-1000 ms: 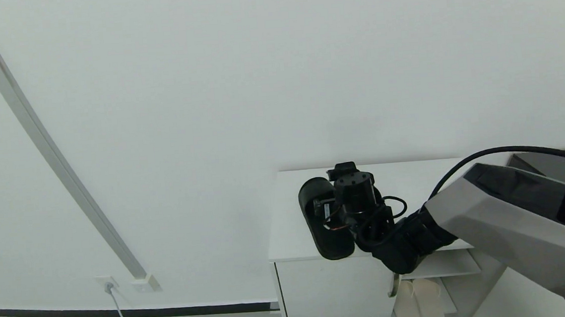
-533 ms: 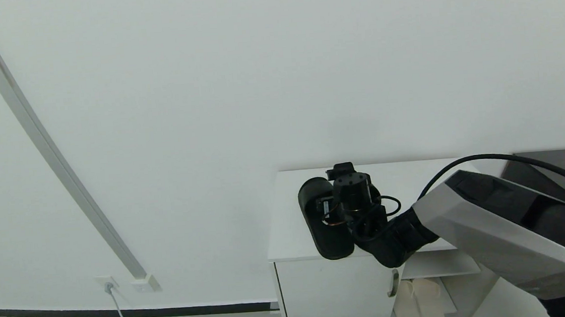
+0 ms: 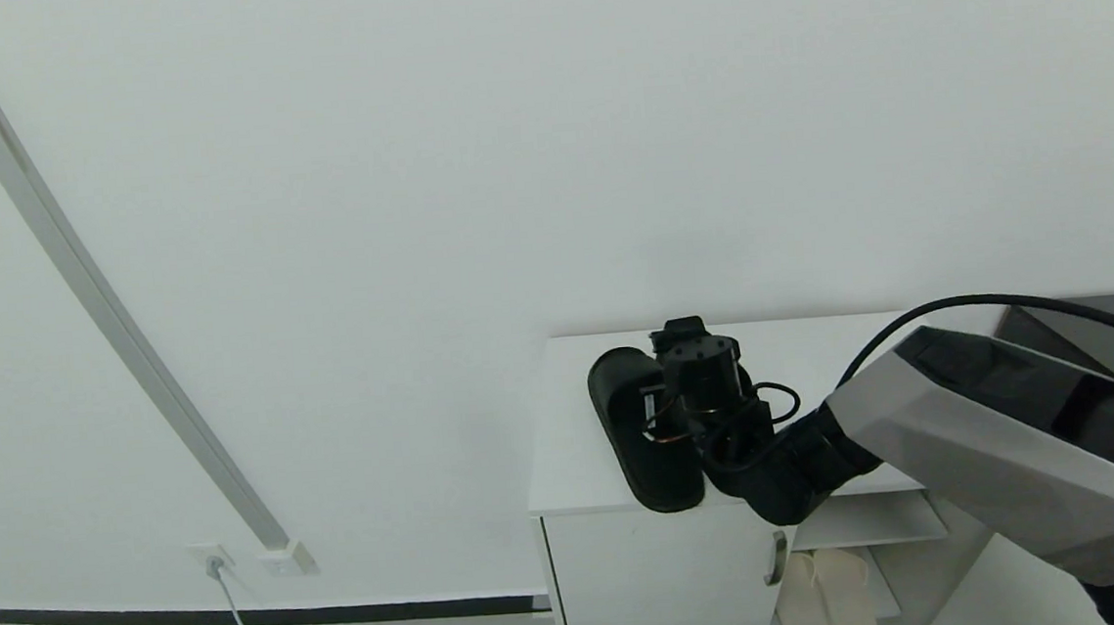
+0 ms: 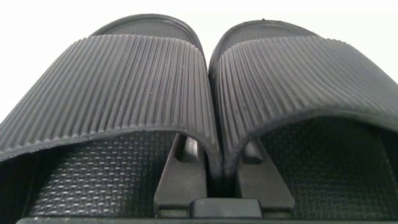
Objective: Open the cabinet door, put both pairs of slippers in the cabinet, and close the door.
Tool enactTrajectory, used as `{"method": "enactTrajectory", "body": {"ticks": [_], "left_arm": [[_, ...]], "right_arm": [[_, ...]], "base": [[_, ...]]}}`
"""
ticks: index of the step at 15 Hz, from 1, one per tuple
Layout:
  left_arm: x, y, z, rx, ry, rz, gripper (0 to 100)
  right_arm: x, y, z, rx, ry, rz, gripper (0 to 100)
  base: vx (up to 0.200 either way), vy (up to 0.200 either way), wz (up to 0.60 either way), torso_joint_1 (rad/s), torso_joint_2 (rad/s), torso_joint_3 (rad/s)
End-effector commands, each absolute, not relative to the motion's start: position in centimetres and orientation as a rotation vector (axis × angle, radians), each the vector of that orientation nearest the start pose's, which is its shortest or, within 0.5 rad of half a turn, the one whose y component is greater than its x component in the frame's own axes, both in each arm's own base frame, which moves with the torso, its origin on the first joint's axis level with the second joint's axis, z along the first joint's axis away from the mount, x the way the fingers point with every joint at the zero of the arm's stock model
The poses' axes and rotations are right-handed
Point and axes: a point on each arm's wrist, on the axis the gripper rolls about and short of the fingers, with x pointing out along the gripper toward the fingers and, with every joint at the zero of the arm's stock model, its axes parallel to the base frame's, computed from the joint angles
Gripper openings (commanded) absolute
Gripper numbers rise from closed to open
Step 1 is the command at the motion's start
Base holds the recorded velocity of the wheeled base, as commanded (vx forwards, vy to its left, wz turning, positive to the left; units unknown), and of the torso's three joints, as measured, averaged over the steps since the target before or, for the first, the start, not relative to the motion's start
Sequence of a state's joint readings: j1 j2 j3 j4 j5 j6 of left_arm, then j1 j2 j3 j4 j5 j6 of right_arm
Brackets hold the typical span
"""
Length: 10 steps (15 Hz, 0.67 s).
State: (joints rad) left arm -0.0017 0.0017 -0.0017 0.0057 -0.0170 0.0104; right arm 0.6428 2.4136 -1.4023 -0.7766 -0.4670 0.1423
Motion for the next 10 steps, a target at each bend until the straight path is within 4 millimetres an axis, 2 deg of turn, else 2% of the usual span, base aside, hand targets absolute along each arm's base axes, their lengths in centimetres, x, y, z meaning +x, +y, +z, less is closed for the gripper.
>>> {"method": "enactTrajectory", "body": {"ticks": [1,4,5,6,10], "left_arm": [[-2.3,0.0,7.5,0.011,0.006,-0.018,0],[-2.3,0.0,7.5,0.011,0.006,-0.018,0],[-2.3,0.0,7.5,0.011,0.006,-0.018,0],[-2.3,0.0,7.5,0.012,0.006,-0.02,0],[-2.3,0.0,7.5,0.012,0.006,-0.02,0]], "right_arm": [[37.0,26.7,9.8,0.037,0.183,0.175,0],[33.0,24.0,13.2,0.045,0.173,0.257,0],[32.1,23.3,13.7,0.047,0.174,0.28,0],[30.0,21.9,14.7,0.048,0.184,0.327,0],[25.4,18.8,15.0,0.039,0.242,0.455,0]], "base": [[0.0,0.0,0.0,0.0,0.0,0.0],[0.0,0.0,0.0,0.0,0.0,0.0],[0.0,0.0,0.0,0.0,0.0,0.0],[0.0,0.0,0.0,0.0,0.0,0.0],[0.0,0.0,0.0,0.0,0.0,0.0]]}}
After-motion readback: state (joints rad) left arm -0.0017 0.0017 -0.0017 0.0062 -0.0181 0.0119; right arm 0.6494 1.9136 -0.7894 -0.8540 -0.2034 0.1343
